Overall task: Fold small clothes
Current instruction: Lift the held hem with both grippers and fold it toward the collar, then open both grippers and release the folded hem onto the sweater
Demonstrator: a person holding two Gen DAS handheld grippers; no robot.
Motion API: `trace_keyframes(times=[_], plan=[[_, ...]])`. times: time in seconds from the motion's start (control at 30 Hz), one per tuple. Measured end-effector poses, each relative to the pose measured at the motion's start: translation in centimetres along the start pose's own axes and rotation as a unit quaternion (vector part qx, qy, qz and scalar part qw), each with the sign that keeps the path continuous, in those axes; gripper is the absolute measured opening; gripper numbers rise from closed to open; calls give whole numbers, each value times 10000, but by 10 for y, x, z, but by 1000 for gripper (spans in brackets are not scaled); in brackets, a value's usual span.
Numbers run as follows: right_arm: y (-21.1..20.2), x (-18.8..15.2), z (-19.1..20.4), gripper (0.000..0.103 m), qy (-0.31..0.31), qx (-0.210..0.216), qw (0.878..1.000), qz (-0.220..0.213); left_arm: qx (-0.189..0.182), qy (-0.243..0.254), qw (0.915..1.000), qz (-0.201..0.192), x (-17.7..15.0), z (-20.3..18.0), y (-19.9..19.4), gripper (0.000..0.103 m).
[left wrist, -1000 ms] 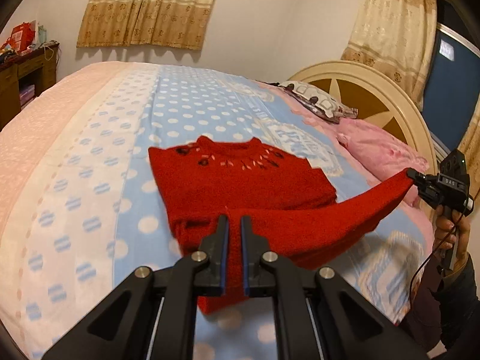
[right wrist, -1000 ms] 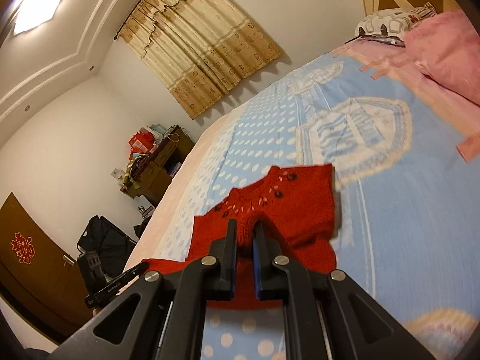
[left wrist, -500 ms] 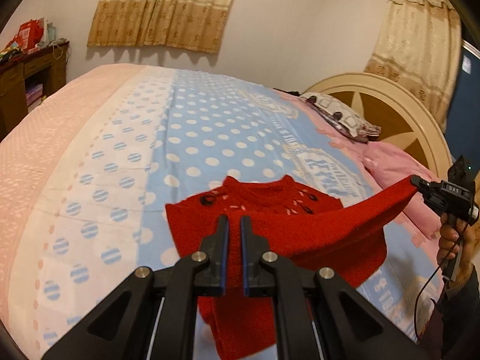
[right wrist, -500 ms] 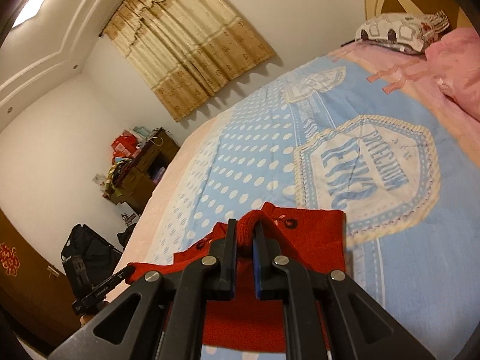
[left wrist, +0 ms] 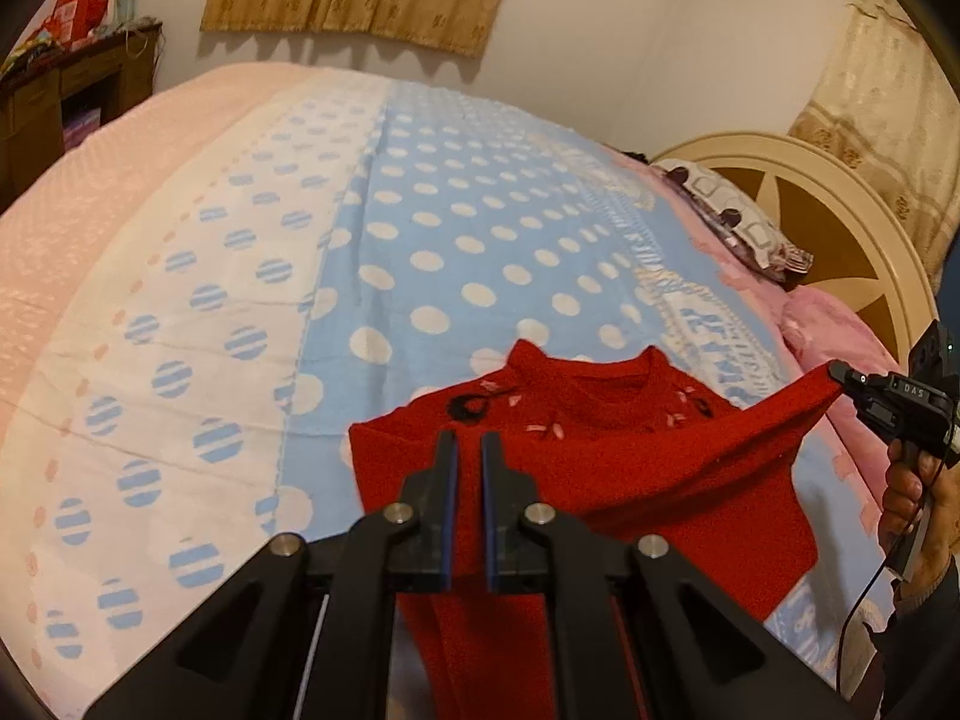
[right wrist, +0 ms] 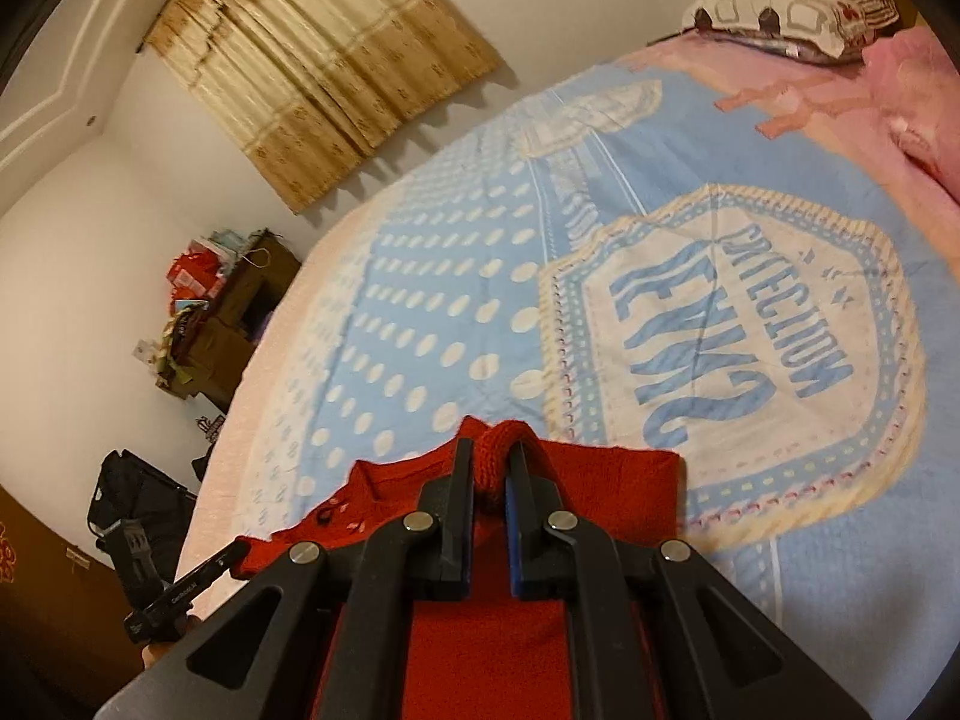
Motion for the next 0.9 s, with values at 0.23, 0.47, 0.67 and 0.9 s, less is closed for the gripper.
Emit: trace_keyframes(times=[0.23,0.47,0.67,0.9], plan=[[69,7,-19,7,155,-293,9991,276,115,-119,9997,191,-1,13,33,7],[86,-2,-34,79,-22,-664,9975,239,467,-228,9985,-147,9,29,33,10],[51,-11,-30,78,-460,-580,9973,35,826,275,9953,-434,3,29,0,42],[29,-85,13,64,-1741,-570,9805,707,1556,1359,9783,-129,-36,9,5,53]])
Point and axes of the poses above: each gripper's, at about its wrist camera, not at the fingertips, and y roughly the way its jaws point, z to its left, x to its top, the point moved 8 cm from there along y, roughly the way its jaws point, and after that the axes turned 8 degrees about -z, right-handed, at the moved point
